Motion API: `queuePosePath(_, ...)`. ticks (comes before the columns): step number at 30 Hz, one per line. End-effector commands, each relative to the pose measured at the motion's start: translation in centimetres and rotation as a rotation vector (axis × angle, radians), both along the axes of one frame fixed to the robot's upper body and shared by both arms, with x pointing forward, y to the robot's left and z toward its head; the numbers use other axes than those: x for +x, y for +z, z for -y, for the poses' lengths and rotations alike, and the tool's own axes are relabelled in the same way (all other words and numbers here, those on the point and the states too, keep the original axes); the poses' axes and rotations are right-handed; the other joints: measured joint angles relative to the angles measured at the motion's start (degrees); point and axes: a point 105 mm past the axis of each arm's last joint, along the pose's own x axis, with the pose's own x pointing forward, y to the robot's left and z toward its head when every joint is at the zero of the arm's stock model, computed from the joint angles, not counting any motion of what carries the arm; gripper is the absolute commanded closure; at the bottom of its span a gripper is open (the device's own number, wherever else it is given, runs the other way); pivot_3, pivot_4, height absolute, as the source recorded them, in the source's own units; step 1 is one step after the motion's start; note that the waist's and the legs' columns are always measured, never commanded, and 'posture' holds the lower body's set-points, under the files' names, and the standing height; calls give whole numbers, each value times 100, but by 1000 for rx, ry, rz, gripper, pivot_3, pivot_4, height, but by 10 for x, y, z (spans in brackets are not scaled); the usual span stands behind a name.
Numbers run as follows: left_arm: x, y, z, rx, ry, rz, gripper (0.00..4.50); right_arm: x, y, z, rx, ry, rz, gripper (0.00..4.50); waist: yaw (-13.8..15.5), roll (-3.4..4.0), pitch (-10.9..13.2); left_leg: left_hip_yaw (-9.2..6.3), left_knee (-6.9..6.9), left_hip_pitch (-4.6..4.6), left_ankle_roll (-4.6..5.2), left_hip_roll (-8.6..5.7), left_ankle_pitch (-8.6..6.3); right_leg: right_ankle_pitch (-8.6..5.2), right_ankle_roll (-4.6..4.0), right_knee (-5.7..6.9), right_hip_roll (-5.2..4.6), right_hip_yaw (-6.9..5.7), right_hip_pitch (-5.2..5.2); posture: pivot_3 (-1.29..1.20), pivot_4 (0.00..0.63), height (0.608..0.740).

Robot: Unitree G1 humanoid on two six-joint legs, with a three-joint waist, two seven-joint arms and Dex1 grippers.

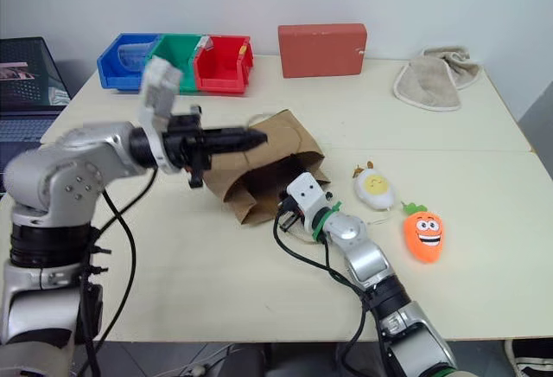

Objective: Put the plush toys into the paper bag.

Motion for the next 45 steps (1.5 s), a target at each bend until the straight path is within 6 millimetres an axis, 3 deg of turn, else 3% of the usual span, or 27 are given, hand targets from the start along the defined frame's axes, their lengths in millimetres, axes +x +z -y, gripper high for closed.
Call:
queuePosePath(1, 4, 43, -11, -27, 68, 195, 4500, 5, 2, 2, 10, -30, -12, 4458, 2, 0, 0, -1, 0, 0, 0, 0, 0, 0, 0, 0, 0, -1, 0, 0, 150, 740)
queuePosePath(5, 8, 59, -13, -44, 94, 271, 4500, 4, 2, 0, 5, -25, -13, 4458, -10, 0, 0, 1, -1, 3, 0, 0, 0, 0, 0, 0, 0, 0, 0, 0, 150, 740)
queuePosePath(8, 10, 60, -13, -41, 101, 288, 4500, 4, 3, 0, 4, -23, -14, 4458, -12, 0, 0, 1, -2, 2, 0, 1, 0, 0, 0, 2, 1, 0, -2, 0, 150, 740)
queuePosePath(13, 8, 36, -7, 4, 55, 236, 4500, 4, 12, 0, 30, -16, 7, 4458, -21, 0, 0, 1, -2, 2, 0, 0, 0, 0, 0, 2, 0, 0, -1, 0, 150, 740)
queuePosePath(17, 2, 9, 3, 43, -1, 183, 4500, -1, 43, 1, 81, 20, 68, 4458, -17, 0, 0, 1, -2, -1, 0, 0, 0, 0, 0, 1, 0, 1, -2, 0, 150, 740)
queuePosePath(29, -2, -12, 13, 79, -43, 166, 4500, -52, 87, 17, 12, 259, 92, 4458, -1, 0, 0, -1, -1, -25, 0, -1, 0, 0, 0, 0, 0, -1, -25, 0, 150, 740)
queuePosePath(32, -4, -17, 17, 80, -58, 158, 4500, -63, 105, 33, -5, 291, 121, 3885, 1, 0, 0, -2, 0, -26, 0, -2, 0, 0, 0, 0, 0, 0, -25, 0, 150, 740)
queuePosePath(35, -4, -19, 18, 82, -61, 157, 4500, -65, 107, 60, -110, 271, 146, 2901, 28, 0, 0, -3, 1, -32, 1, -6, 0, 0, 0, -5, -4, -1, -25, 0, 150, 740)
queuePosePath(38, -5, -18, 18, 81, -61, 157, 4500, -59, 94, 98, -321, 176, 168, 1749, 44, 0, 0, -4, 2, -36, 1, -8, 0, 0, 0, -9, -4, -3, -26, 0, 150, 740)
queuePosePath(42, -4, -17, 18, 80, -57, 160, 4500, -54, 80, 127, -468, 97, 153, 330, 32, -2, 1, -3, 1, -40, 2, -9, -1, 0, 1, -14, -4, -2, -28, 0, 150, 740)
queuePosePath(45, -4, -16, 18, 77, -56, 162, 4500, -44, 56, 153, -610, 27, 136, 330, -17, -1, 1, 2, 2, -37, 2, -7, -1, 0, 1, -11, -3, 4, -29, 0, 150, 740)
